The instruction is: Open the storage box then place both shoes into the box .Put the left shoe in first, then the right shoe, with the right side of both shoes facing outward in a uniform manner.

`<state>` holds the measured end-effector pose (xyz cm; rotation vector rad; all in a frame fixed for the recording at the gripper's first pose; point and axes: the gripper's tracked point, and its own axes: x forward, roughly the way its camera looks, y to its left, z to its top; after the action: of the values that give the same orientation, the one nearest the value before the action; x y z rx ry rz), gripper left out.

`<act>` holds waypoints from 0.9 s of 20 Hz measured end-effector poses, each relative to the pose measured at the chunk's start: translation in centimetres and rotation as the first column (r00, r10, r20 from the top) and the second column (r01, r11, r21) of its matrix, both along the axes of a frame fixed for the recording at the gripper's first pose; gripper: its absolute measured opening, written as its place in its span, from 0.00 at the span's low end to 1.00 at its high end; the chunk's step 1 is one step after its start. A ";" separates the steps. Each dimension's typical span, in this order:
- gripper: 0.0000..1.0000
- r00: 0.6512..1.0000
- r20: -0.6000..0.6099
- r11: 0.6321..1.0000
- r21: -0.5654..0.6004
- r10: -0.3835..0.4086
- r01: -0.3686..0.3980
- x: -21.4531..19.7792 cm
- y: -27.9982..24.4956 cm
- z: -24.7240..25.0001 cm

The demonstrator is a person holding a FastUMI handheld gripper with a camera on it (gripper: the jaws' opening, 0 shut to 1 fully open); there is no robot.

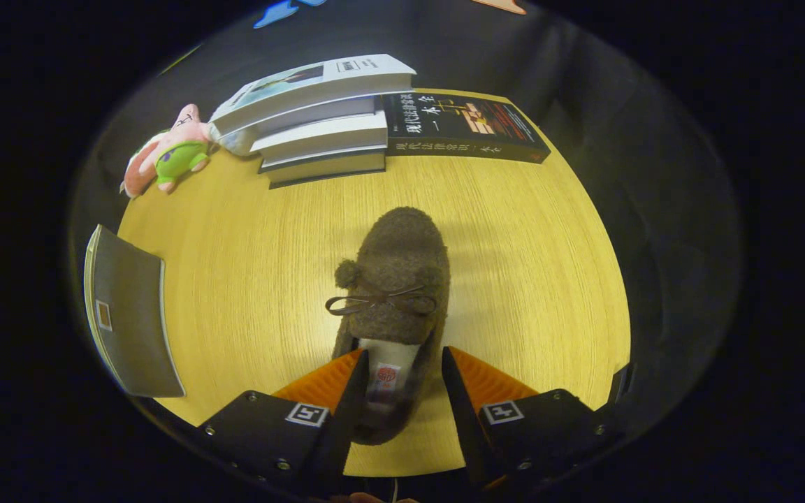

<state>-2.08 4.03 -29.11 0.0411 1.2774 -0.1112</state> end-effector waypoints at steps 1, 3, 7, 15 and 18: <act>0.64 1.000 -0.010 1.000 0.000 -0.015 0.015 -0.1 -0.1 -0.4; 0.63 0.999 -0.028 0.999 -0.024 -0.034 0.033 0.0 -0.9 -1.6; 0.55 0.998 -0.027 0.998 0.016 -0.065 0.065 2.0 -1.1 -3.6; 0.00 1.000 -0.022 0.986 0.165 -0.021 0.024 1.5 1.4 0.7; 0.00 0.997 0.061 0.972 0.229 0.044 -0.057 3.3 5.8 6.7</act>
<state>1.18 9.87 -22.36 0.2096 1.2294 0.0827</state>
